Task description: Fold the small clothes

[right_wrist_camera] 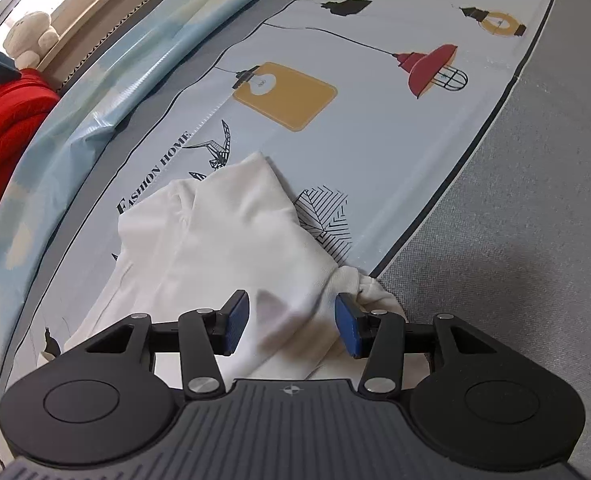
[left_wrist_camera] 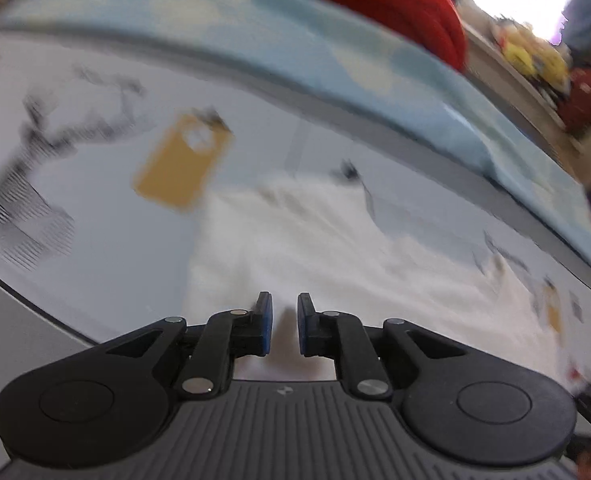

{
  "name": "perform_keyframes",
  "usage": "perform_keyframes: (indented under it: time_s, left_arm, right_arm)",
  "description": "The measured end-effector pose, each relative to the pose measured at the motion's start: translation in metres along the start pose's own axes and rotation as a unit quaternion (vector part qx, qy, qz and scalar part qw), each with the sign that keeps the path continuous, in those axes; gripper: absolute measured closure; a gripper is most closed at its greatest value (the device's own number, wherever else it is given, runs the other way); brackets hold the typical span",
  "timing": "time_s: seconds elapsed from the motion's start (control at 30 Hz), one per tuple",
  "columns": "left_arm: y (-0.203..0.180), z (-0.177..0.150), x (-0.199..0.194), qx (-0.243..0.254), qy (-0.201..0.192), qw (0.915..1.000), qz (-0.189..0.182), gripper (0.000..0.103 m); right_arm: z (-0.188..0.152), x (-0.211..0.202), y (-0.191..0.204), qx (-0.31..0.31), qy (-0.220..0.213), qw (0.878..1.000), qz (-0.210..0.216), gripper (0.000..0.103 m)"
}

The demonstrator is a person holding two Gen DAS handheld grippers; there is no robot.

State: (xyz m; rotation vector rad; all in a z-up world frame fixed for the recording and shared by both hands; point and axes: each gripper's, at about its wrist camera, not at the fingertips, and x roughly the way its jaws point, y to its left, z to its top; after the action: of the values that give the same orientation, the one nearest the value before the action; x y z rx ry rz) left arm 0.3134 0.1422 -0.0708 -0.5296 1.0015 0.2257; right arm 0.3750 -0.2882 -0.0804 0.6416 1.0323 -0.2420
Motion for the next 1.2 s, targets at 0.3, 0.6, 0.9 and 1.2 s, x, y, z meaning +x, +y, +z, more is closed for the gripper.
perform_keyframes:
  time_s: [0.3,0.6,0.9,1.2]
  left_arm:
    - [-0.001,-0.006,-0.026,0.01,0.018,0.9996,0.021,0.093]
    - [-0.002,-0.04,-0.15,0.107,-0.089,0.9901,0.02,0.09]
    - [0.04,-0.141,-0.265,0.196,-0.112,0.9741,-0.012,0.088]
    - [0.104,-0.254,-0.199,0.15,0.024,0.9882,0.02,0.089]
  right_arm:
    - [0.004,-0.023,-0.001,0.014,-0.005,1.0,-0.014,0.053]
    - [-0.003,-0.167,0.011,-0.1,-0.172,0.978,0.064,0.054]
    - [-0.072,-0.269,-0.074,-0.176,-0.166,0.963,0.116,0.053]
    - [-0.16,-0.216,-0.179,-0.219,-0.071,0.973,0.021,0.057]
